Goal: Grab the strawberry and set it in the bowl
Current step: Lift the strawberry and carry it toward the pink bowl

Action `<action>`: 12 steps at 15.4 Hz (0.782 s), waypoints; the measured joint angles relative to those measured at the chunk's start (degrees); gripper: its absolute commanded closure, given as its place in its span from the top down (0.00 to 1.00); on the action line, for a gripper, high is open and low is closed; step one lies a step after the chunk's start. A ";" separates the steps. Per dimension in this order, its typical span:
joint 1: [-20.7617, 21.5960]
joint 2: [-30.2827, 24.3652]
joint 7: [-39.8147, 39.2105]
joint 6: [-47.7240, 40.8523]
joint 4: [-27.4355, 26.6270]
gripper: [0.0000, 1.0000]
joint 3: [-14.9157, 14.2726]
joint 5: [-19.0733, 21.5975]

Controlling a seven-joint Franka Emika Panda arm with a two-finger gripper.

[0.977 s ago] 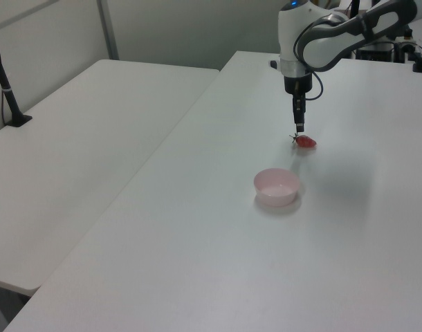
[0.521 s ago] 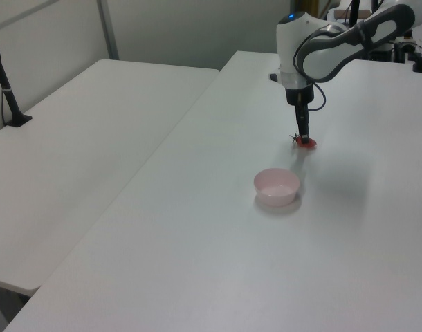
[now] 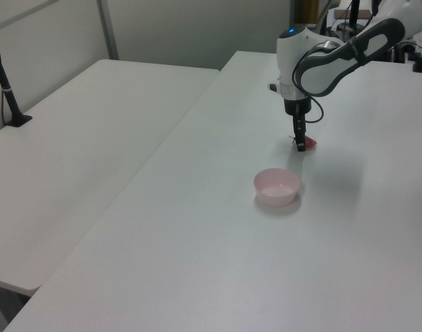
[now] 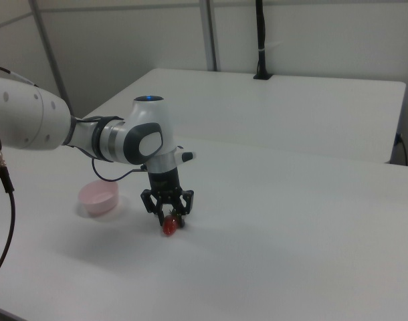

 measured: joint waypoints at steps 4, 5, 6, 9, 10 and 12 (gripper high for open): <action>0.06 -0.26 -0.03 0.00 0.06 0.24 -0.01 -0.01; 0.05 -0.25 -0.03 0.00 0.03 0.24 -0.03 -0.01; 0.05 -0.26 -0.03 0.00 0.03 0.24 -0.06 -0.01; 0.04 -0.32 -0.03 0.00 0.15 0.24 -0.21 -0.01; 0.04 -0.48 -0.03 0.00 0.37 0.24 -0.27 -0.01; 0.05 -1.29 -0.03 -0.16 1.44 0.24 -0.30 -0.01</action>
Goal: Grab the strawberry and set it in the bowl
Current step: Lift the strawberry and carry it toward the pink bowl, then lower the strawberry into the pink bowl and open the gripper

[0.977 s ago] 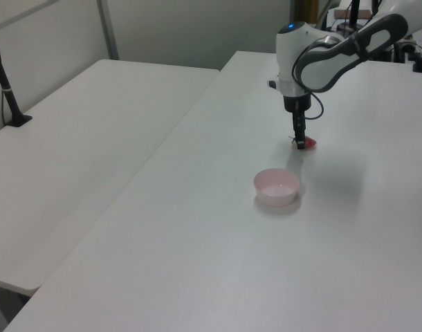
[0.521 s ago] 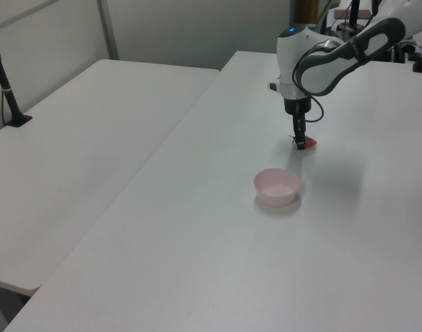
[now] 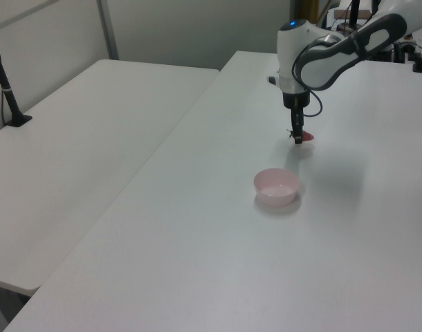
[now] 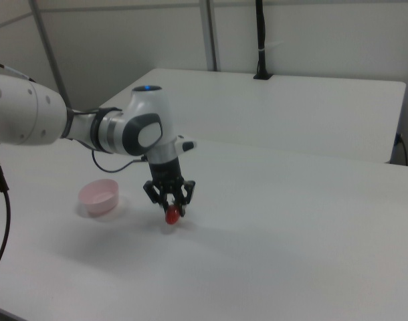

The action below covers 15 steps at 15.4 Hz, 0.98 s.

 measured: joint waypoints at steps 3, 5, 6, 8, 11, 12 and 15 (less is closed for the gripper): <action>0.20 -2.95 0.00 -2.90 1.54 0.24 0.02 0.01; 1.52 -5.72 0.00 -5.74 1.75 0.25 -0.07 0.01; 3.00 -6.81 0.00 -6.83 1.75 0.25 -0.62 0.01; 8.52 -8.19 0.34 -8.24 1.67 0.25 -3.79 0.07; 16.72 -8.18 4.54 -8.60 1.34 0.26 -6.79 0.09; 18.66 -8.06 6.36 -8.60 1.18 0.27 -6.96 0.09; 23.83 -7.36 13.11 -8.60 0.91 0.32 -7.13 0.09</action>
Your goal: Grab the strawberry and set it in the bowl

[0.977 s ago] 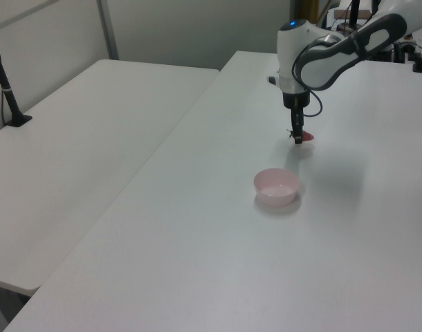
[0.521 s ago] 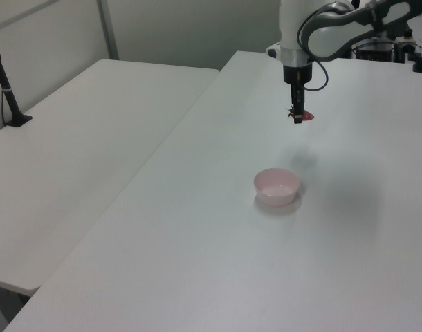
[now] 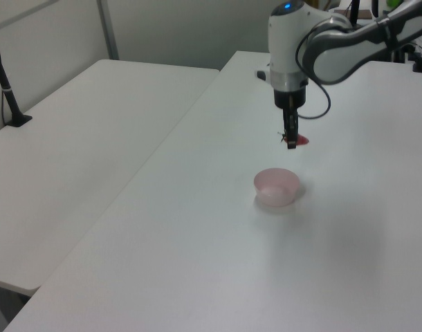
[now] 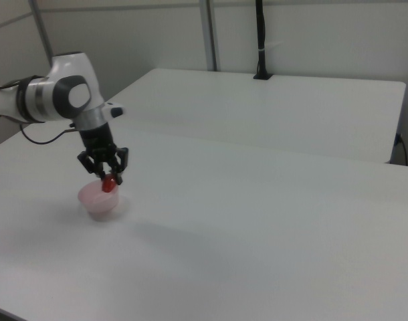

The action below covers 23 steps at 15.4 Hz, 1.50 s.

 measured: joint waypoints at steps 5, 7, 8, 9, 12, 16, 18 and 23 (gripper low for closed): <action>4.03 3.32 9.56 5.36 -0.10 1.00 -0.03 0.00; 4.96 5.57 12.98 8.82 -0.21 1.00 -0.02 0.00; 5.64 6.75 15.39 9.77 -0.22 1.00 -0.02 -0.10; 6.38 7.82 17.86 10.46 -0.22 1.00 -0.01 -0.67; 7.43 8.88 21.58 10.76 0.17 1.00 -0.02 -1.79; 3.61 5.69 20.55 5.41 2.07 1.00 1.46 -2.01; -2.60 1.41 18.74 -0.85 2.65 1.00 5.78 -2.10; -22.30 -10.01 11.90 -8.53 2.56 1.00 16.10 -2.38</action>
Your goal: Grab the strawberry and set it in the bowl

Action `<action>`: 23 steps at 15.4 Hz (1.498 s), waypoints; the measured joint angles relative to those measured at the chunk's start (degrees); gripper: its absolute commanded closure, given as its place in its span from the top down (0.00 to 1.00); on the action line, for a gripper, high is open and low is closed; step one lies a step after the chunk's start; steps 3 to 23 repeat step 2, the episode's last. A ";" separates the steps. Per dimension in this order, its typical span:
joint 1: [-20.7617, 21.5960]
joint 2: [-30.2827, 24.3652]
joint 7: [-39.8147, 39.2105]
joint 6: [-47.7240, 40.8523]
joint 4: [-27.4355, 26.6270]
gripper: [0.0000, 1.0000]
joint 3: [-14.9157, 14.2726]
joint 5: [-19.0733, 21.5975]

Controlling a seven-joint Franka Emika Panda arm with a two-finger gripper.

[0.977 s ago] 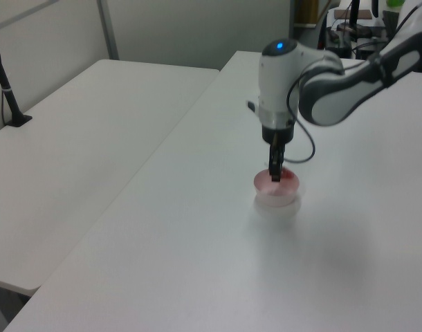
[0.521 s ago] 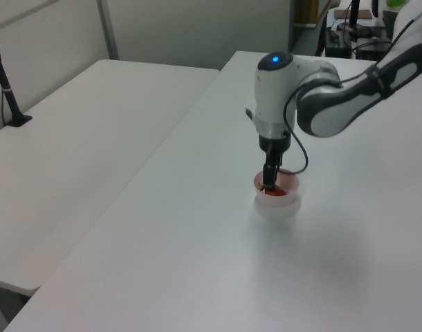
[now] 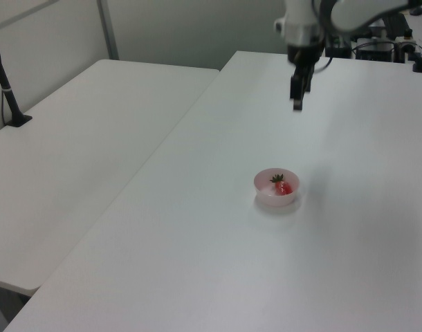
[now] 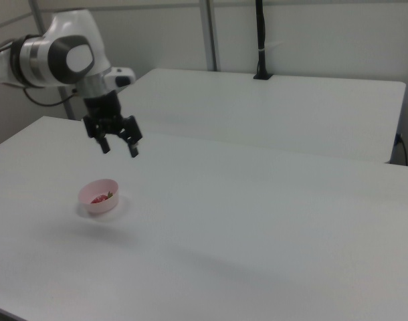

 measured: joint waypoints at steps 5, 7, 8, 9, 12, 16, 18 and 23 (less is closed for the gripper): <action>-3.88 -1.64 -1.44 -0.06 -0.13 1.00 0.59 0.01; -3.88 -1.64 -1.44 -0.06 -0.13 1.00 0.59 0.01; -3.88 -1.64 -1.44 -0.06 -0.13 1.00 0.59 0.01; -3.88 -1.64 -1.44 -0.06 -0.13 1.00 0.59 0.01; -3.88 -1.64 -1.44 -0.06 -0.13 1.00 0.59 0.01; -3.88 -1.64 -1.44 -0.06 -0.13 1.00 0.59 0.01; -3.88 -1.64 -1.44 -0.06 -0.13 1.00 0.59 0.01; -3.88 -1.64 -1.44 -0.06 -0.13 1.00 0.59 0.01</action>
